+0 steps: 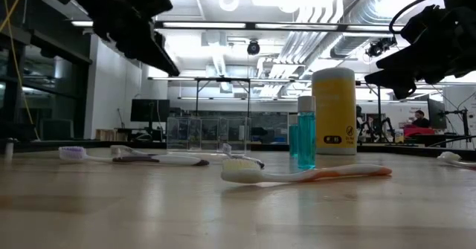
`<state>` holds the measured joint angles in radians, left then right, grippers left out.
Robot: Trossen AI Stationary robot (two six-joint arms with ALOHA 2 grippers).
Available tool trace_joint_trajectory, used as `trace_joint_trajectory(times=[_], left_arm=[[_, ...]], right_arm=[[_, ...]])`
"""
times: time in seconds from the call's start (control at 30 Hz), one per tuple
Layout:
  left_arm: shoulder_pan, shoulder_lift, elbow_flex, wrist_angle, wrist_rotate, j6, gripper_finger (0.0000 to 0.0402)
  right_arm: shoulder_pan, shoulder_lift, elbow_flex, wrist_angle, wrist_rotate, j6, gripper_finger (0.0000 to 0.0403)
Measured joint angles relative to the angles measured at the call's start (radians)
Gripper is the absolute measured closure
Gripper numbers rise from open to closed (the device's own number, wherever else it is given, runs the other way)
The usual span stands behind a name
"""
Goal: Pick & Place toothbrushing station
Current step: Put the bottom blue mouthwash into the transparent organizer
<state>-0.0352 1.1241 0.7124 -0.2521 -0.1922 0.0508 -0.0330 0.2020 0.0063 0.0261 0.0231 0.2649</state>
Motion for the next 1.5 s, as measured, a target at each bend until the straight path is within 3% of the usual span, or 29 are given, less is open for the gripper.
trace_joint_trajectory(times=[0.27,0.5,0.83,1.13,1.33,1.5], left_arm=[[0.028,0.000,0.000,-0.139,0.038,0.107,0.0227],[0.023,0.000,0.000,-0.129,-0.004,0.280,0.0227],[0.017,0.094,0.005,-0.109,-0.023,0.344,0.0227],[-0.005,0.309,0.181,-0.106,-0.001,0.258,0.0227],[-0.030,0.369,0.267,-0.036,-0.019,-0.022,0.0227],[-0.062,0.371,0.282,0.019,-0.075,-0.111,0.0227]], right_arm=[[0.000,0.000,0.000,0.000,0.000,0.000,0.0192],[0.000,0.000,0.000,0.000,0.000,0.000,0.0192],[0.000,0.000,0.000,0.000,0.000,0.000,0.0192],[0.000,0.000,0.000,0.000,0.000,0.000,0.0192],[0.000,0.000,0.000,0.000,0.000,0.000,0.0192],[0.000,0.000,0.000,0.000,0.000,0.000,0.0192]])
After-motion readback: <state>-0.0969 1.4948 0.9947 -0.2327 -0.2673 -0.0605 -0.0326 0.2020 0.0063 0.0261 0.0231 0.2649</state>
